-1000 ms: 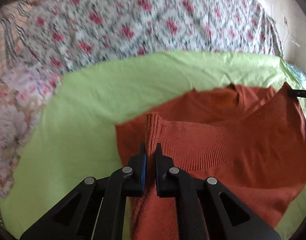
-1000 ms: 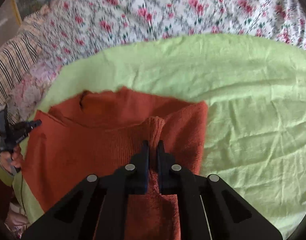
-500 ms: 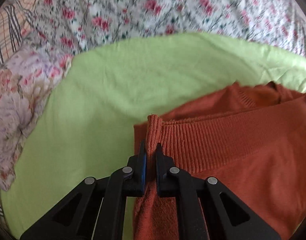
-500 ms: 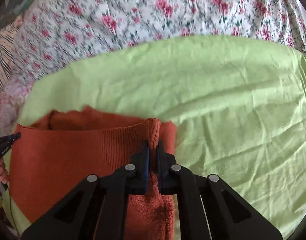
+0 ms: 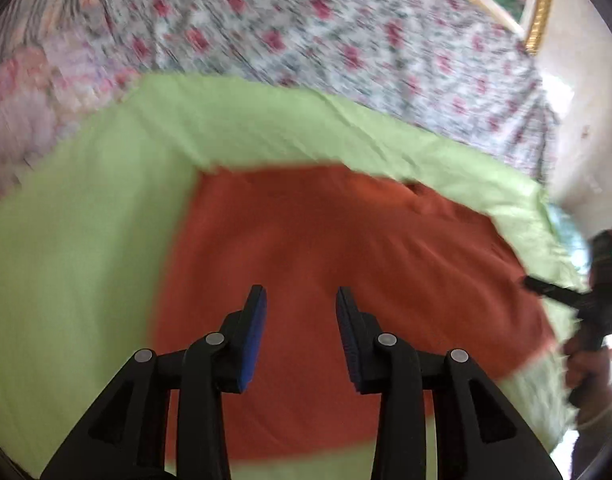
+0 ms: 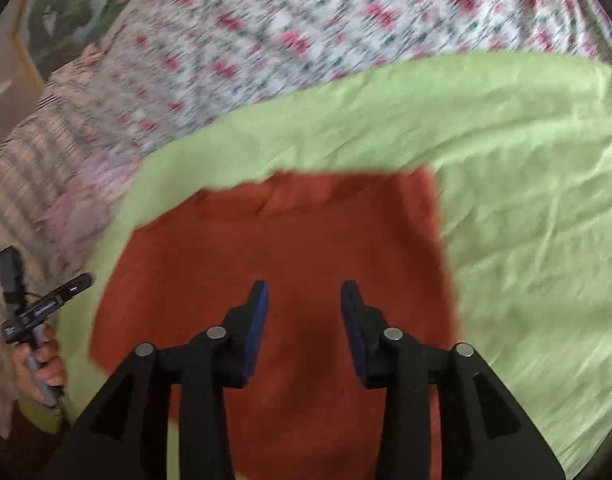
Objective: Fold small clothes
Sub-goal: 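Open both grippers and withdraw them from the folded sweater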
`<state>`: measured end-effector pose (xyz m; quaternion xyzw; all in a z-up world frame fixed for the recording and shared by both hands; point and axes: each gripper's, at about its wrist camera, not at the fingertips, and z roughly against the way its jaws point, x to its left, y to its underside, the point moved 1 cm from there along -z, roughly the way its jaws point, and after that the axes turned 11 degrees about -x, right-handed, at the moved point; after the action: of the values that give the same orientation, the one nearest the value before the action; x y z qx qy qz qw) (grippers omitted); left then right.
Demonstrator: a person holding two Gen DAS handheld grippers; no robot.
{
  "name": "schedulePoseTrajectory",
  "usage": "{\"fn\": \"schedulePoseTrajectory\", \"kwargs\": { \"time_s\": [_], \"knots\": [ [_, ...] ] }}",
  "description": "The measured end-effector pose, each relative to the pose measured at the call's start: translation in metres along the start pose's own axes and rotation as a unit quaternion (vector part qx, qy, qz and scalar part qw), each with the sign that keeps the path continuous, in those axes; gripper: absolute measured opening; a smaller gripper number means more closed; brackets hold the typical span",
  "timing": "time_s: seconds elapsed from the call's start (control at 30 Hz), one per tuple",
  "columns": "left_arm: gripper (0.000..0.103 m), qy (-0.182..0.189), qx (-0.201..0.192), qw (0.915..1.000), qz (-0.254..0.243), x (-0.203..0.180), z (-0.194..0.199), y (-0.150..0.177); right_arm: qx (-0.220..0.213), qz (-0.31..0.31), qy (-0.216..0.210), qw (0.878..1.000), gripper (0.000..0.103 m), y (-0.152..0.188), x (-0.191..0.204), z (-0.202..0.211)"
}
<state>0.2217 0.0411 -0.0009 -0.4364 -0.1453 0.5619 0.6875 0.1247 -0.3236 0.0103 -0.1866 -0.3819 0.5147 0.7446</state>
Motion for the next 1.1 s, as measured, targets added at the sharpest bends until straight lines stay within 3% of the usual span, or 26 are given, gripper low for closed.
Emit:
{"fn": "schedulePoseTrajectory", "kwargs": {
  "time_s": [0.1,0.2,0.23,0.27,0.37,0.47,0.53,0.57,0.6,0.7,0.83,1.1],
  "knots": [
    [0.036,0.017,0.018,0.9997,0.003,-0.01,0.003,0.032,0.031,-0.002,-0.022,0.999,0.045,0.039,0.016,0.004],
    [0.035,-0.032,0.048,0.9983,0.01,0.003,-0.004,0.059,0.038,0.002,0.003,0.999,0.045,0.064,0.008,0.012],
    [0.028,-0.041,0.048,0.9978,0.021,0.014,-0.004,0.065,0.034,-0.001,0.014,0.999,0.042,0.067,0.001,0.016],
    [0.022,-0.038,0.041,0.9979,0.031,0.021,0.0,0.068,0.028,-0.006,0.029,0.999,0.042,0.07,-0.007,0.023],
    [0.022,-0.043,0.024,0.9968,0.063,0.035,0.018,0.073,0.001,-0.029,0.065,0.997,0.042,0.072,-0.029,0.046],
    [0.024,-0.054,0.01,0.9947,0.087,0.041,0.034,0.081,-0.015,-0.052,0.062,0.997,0.042,0.074,-0.04,0.057],
    [0.031,-0.055,0.005,0.9927,0.107,0.047,0.045,0.091,-0.023,-0.049,0.062,0.997,0.043,0.076,-0.04,0.058],
    [0.046,-0.056,0.005,0.9918,0.115,0.05,0.046,0.093,-0.028,-0.045,0.064,0.997,0.043,0.079,-0.038,0.059],
    [0.052,-0.059,0.008,0.9903,0.125,0.054,0.046,0.095,-0.031,-0.041,0.065,0.997,0.044,0.081,-0.035,0.059],
    [0.056,-0.057,-0.005,0.9883,0.142,0.055,0.052,0.101,-0.035,-0.028,0.071,0.996,0.044,0.08,-0.031,0.057],
    [0.072,-0.044,-0.011,0.9836,0.175,0.058,0.047,0.096,-0.042,-0.034,0.062,0.997,0.045,0.084,-0.035,0.061],
    [0.073,-0.068,-0.044,0.972,0.221,0.071,0.018,0.07,-0.052,-0.022,0.05,0.997,0.054,0.089,-0.028,0.064]
  ]
}}
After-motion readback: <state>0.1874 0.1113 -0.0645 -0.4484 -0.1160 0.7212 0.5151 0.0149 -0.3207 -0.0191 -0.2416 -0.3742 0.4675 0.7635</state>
